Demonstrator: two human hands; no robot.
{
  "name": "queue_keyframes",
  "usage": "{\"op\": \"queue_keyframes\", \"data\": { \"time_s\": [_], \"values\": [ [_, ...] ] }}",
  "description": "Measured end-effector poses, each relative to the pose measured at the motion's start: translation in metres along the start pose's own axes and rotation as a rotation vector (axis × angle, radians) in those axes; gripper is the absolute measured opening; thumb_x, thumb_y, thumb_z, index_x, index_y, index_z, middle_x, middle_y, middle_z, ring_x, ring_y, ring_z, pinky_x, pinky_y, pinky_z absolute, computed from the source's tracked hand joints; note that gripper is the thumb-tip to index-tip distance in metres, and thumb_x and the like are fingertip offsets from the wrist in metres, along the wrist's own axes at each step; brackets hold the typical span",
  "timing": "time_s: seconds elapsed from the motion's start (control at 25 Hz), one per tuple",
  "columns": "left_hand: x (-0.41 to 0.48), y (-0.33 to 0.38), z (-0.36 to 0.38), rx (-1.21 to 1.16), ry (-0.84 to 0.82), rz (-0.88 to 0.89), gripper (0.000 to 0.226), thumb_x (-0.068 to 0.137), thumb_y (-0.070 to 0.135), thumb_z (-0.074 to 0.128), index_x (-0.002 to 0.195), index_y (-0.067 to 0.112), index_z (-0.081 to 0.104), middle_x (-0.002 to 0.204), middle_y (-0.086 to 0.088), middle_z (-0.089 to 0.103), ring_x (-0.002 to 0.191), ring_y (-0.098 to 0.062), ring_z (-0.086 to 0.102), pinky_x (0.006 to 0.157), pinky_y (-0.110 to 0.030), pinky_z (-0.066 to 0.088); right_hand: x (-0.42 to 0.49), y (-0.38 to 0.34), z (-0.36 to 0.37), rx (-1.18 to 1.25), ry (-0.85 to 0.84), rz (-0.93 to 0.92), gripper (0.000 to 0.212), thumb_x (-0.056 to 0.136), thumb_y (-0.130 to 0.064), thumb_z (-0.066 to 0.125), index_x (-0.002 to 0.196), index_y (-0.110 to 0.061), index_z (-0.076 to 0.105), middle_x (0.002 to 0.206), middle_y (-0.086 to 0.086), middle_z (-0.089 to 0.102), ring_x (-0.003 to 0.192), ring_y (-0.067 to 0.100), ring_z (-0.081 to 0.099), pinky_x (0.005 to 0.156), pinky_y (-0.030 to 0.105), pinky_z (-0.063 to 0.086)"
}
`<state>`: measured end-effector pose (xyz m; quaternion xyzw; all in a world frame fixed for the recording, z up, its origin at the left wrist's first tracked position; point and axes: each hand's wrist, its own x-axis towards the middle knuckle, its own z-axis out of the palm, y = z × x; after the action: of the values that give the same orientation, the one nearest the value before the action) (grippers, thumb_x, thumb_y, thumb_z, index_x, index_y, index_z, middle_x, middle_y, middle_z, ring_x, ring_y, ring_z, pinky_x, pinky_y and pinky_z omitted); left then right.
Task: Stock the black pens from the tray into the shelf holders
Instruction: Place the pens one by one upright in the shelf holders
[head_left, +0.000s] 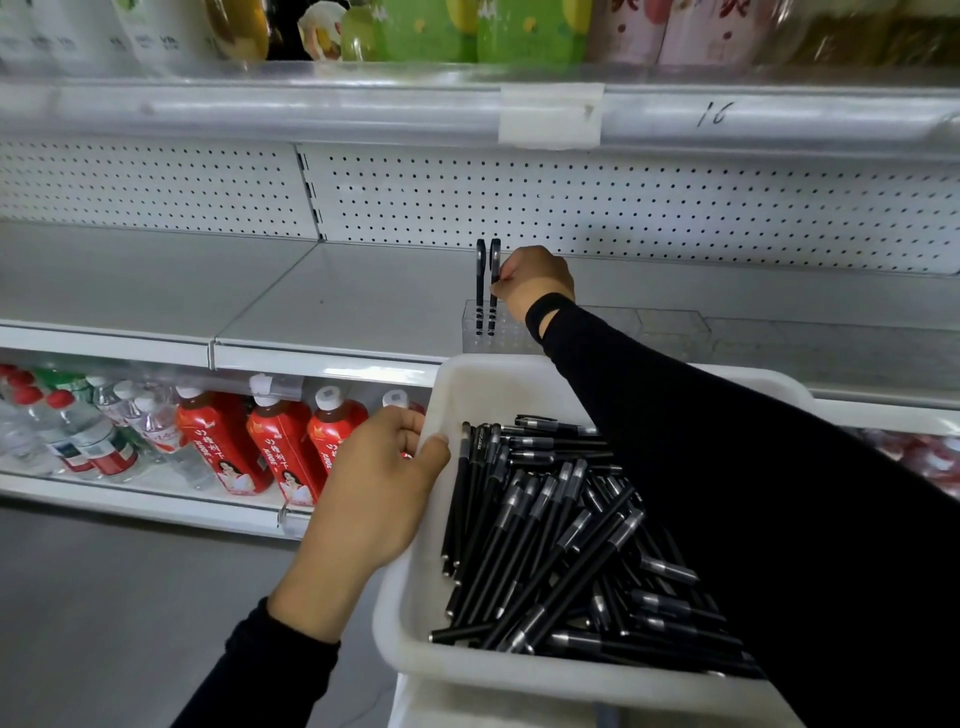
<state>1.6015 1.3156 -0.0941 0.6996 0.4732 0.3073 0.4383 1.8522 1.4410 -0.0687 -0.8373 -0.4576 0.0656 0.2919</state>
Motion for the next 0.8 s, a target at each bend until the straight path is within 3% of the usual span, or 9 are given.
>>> {"op": "queue_keyframes", "data": {
  "time_s": [0.16,0.28,0.44,0.52,0.64,0.8],
  "values": [
    [0.001,-0.001,-0.001,0.018,-0.004,0.002,0.008,0.094,0.023,0.061,0.088,0.018,0.064,0.071,0.001,0.070,0.065,-0.011,0.066,0.063,-0.031,0.049,-0.011,0.003,-0.017,0.022,0.041,-0.026,0.018,0.091,-0.021,0.065,0.106,-0.013,0.072,0.106,0.004,0.071,0.096,0.023,0.064,0.085,0.028,0.053],
    [0.001,0.000,-0.001,0.029,-0.006,-0.002,0.009,0.094,0.022,0.061,0.087,0.019,0.064,0.071,0.001,0.070,0.066,-0.012,0.066,0.062,-0.029,0.046,-0.036,0.008,-0.031,0.055,0.121,-0.157,0.016,0.091,-0.026,0.067,0.098,-0.013,0.072,0.097,0.003,0.071,0.096,0.021,0.063,0.086,0.032,0.054],
    [-0.001,0.001,-0.001,0.032,-0.001,-0.010,0.007,0.095,0.024,0.061,0.090,0.019,0.063,0.075,0.000,0.071,0.070,-0.014,0.068,0.063,-0.030,0.048,-0.072,0.005,-0.047,0.058,0.020,-0.328,0.010,0.089,-0.029,0.070,0.086,-0.020,0.071,0.088,-0.004,0.071,0.085,0.014,0.064,0.082,0.031,0.054],
    [-0.003,0.003,-0.001,0.026,-0.003,-0.011,0.008,0.095,0.024,0.061,0.090,0.019,0.064,0.076,-0.001,0.072,0.071,-0.016,0.069,0.065,-0.033,0.052,-0.094,0.005,-0.057,0.057,-0.094,-0.442,0.011,0.090,-0.031,0.070,0.084,-0.022,0.069,0.084,-0.008,0.069,0.074,0.007,0.063,0.076,0.028,0.054],
    [-0.005,0.005,-0.003,0.041,0.003,-0.007,0.007,0.095,0.023,0.061,0.089,0.019,0.063,0.073,-0.002,0.071,0.067,-0.015,0.068,0.061,-0.031,0.050,-0.124,0.011,-0.065,0.003,-0.445,-0.529,0.011,0.091,-0.033,0.070,0.090,-0.022,0.071,0.076,-0.007,0.073,0.060,0.002,0.067,0.065,0.019,0.056],
    [-0.005,0.004,-0.002,0.055,0.015,0.004,0.007,0.094,0.023,0.061,0.089,0.020,0.064,0.073,0.000,0.071,0.068,-0.014,0.068,0.062,-0.031,0.049,-0.139,0.017,-0.053,-0.301,-0.773,-0.655,0.017,0.083,-0.030,0.077,0.100,-0.031,0.075,0.073,-0.015,0.069,0.071,0.006,0.068,0.071,0.025,0.053]
  ]
}}
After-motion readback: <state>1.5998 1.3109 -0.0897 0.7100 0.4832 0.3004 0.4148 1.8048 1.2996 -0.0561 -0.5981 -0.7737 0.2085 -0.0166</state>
